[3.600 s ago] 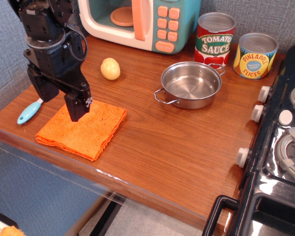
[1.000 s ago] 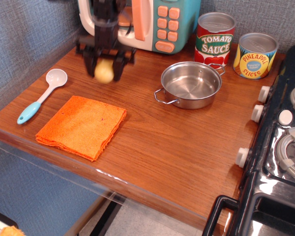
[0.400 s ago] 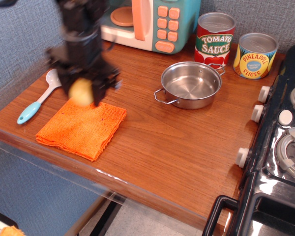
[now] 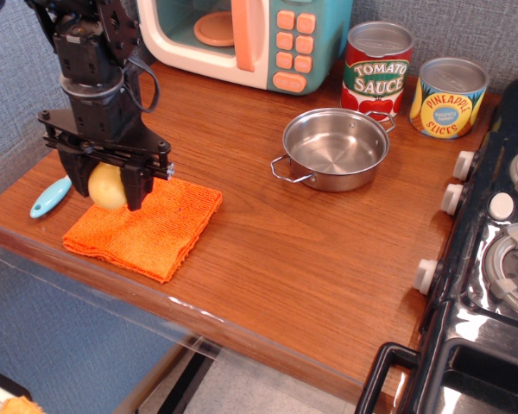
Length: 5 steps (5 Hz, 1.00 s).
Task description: Put the potato on top of the napkin.
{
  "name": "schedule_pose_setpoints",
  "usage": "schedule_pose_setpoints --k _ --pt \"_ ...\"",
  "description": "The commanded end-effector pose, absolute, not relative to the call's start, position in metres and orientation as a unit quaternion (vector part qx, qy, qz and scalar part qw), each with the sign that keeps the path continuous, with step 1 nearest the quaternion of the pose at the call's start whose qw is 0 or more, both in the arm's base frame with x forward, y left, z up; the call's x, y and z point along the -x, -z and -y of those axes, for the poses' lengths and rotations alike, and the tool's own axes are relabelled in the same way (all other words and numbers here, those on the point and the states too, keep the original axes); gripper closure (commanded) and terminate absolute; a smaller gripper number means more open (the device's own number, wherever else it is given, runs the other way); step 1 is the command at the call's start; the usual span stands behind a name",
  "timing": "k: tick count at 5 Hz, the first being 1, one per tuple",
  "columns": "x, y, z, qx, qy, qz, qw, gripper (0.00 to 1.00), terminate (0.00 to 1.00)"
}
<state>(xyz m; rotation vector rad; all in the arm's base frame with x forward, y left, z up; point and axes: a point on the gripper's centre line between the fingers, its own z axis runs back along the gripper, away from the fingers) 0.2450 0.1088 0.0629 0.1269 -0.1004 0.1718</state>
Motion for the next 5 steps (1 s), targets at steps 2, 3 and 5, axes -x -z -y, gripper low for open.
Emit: schedule_pose_setpoints --k 2,3,5 --pt "-0.244 -0.097 -0.113 -0.063 -0.054 0.094 0.992 0.00 0.00" --pt "-0.245 -0.108 -0.112 -0.053 -0.052 0.099 0.992 0.00 0.00" --pt "-0.245 -0.108 -0.112 -0.053 -0.052 0.099 0.992 0.00 1.00"
